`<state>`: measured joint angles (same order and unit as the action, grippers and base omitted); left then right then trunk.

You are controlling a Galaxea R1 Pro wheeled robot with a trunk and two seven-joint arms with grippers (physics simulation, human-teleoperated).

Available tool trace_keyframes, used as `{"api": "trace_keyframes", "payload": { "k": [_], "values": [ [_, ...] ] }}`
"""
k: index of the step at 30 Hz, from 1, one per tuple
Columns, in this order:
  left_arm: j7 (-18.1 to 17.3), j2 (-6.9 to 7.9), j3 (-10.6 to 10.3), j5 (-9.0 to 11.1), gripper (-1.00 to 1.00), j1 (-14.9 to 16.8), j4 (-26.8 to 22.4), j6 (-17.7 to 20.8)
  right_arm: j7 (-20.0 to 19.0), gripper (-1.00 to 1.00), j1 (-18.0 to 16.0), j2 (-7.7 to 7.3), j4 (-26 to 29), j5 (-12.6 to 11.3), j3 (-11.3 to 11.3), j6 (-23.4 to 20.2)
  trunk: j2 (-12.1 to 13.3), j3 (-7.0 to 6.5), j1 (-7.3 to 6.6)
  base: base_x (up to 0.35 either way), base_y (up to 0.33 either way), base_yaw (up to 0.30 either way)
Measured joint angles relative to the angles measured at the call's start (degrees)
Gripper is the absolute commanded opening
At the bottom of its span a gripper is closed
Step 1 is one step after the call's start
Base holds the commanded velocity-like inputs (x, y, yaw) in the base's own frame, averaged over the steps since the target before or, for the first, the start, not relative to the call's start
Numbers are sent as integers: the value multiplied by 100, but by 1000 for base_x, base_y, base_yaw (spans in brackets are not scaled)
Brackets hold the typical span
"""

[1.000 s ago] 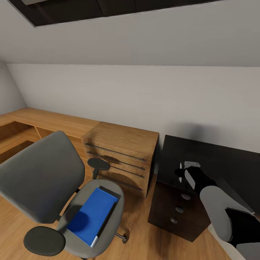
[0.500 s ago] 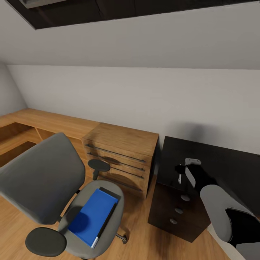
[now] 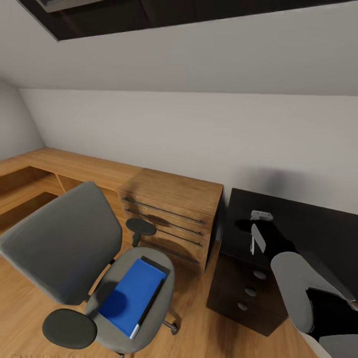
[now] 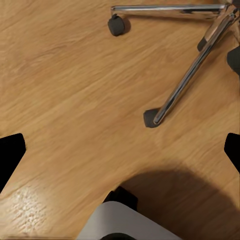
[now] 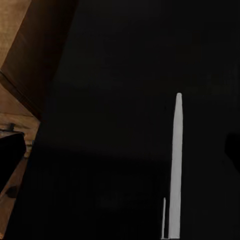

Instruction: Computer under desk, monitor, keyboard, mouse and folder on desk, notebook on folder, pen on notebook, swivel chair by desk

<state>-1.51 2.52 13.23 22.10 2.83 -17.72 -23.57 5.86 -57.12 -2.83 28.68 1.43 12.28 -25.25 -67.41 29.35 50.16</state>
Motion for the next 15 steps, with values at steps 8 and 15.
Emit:
{"api": "trace_keyframes", "payload": {
  "k": [8,15],
  "values": [
    [-7,-6,-4,-2,100,0,0,7,-5,100,25,224,4,-65,7,68,0,32,0,0,0,245],
    [-8,-7,-4,-3,100,1,7,8,-13,100,178,498,-171,-164,-10,334,0,61,0,0,0,250]
  ]
}}
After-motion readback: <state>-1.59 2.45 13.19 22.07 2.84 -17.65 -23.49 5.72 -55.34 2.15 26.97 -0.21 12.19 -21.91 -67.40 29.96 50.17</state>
